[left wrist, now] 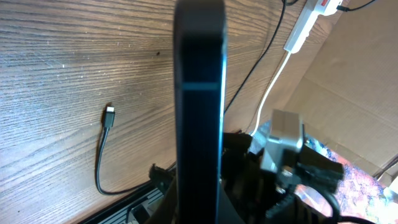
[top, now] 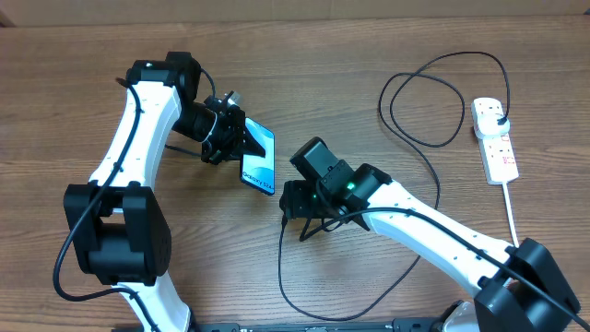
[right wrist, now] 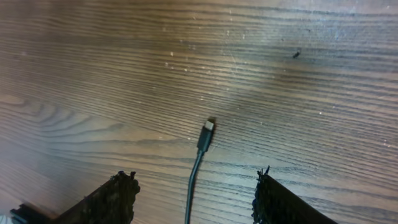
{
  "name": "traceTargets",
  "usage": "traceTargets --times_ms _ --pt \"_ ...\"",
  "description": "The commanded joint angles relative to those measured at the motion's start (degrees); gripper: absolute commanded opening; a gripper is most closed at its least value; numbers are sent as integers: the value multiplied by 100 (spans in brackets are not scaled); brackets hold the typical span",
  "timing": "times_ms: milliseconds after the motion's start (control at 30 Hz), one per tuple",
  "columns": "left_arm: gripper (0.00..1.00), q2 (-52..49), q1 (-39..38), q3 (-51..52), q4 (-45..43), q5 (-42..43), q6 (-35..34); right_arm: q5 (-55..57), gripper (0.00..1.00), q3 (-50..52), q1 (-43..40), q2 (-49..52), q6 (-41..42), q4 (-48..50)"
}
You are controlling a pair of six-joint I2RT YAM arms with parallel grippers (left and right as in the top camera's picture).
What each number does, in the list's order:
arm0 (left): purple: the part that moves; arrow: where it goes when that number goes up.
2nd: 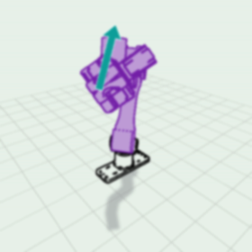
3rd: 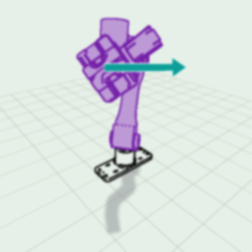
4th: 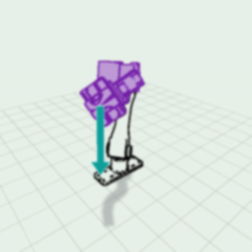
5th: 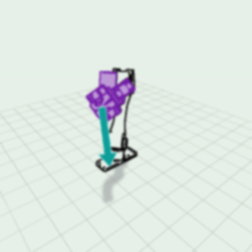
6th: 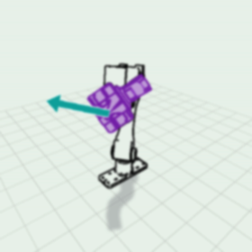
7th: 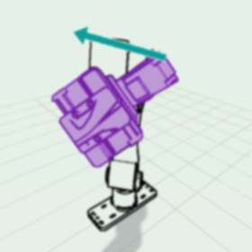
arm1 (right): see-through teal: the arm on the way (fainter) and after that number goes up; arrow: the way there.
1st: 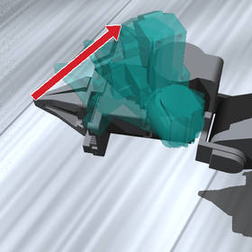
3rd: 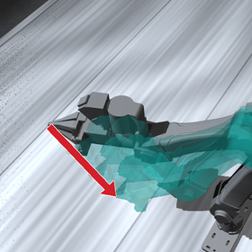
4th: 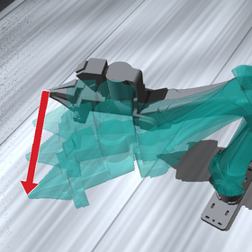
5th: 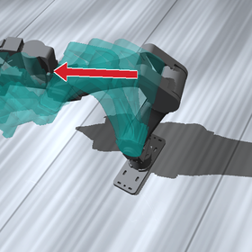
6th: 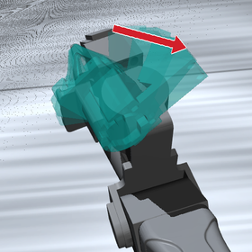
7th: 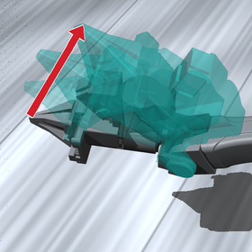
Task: Plug charger to phone and switch on socket
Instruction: 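Close the right gripper on the USB-C plug and lift it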
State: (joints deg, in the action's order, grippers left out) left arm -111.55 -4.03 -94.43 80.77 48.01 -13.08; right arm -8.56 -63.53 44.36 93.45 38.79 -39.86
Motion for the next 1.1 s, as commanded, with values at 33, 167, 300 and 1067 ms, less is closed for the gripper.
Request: traceTargets --times_ms 33,167,300,1067 --pt "4 107 -11 -98 24 247 151 81 65 48 33 173 28 42" --pt "4 107 -11 -98 24 245 151 81 66 48 33 186 28 48" --pt "4 107 -11 -98 24 245 151 81 68 48 33 186 28 63" --pt "4 107 730 -98 -199 577 22 682 56 48 619 188 1019 295"
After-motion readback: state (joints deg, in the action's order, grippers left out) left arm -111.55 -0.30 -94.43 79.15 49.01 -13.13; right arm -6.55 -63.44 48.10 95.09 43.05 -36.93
